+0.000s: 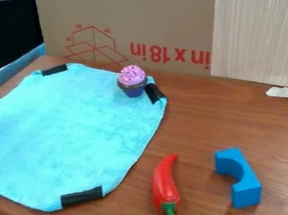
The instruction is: Fold the cloth from bottom left to top right
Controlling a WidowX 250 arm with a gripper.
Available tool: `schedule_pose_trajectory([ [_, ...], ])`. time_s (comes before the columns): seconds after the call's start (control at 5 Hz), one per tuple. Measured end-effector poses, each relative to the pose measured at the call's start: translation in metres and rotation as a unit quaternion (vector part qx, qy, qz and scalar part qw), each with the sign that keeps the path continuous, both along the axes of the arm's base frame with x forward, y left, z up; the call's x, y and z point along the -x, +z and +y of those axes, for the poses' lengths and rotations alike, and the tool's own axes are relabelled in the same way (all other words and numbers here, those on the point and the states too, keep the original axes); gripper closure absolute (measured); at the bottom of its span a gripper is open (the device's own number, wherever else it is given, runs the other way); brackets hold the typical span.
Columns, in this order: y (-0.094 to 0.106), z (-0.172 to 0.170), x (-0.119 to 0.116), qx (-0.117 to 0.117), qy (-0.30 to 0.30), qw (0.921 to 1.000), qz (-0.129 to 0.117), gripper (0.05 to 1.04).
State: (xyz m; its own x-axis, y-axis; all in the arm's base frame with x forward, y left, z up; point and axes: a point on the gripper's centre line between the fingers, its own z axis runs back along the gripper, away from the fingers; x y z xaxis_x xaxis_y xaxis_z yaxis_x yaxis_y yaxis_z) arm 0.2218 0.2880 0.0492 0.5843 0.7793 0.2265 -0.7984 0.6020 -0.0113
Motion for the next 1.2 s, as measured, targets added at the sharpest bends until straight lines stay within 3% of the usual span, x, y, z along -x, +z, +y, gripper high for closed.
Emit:
schedule_pose_trajectory([
  [0.4, -0.004, 0.004, -0.008, 0.010, 0.016, 0.9998, -0.008, 0.816],
  [0.6, 0.003, 0.003, -0.009, 0.024, 0.008, 0.9997, -0.004, 0.983],
  [1.0, 0.060, -0.003, -0.029, 0.126, 0.033, 0.9915, 0.000, 1.033],
  [1.2, 0.076, -0.030, -0.055, 0.157, 0.034, 0.9871, 0.003, 1.033],
])
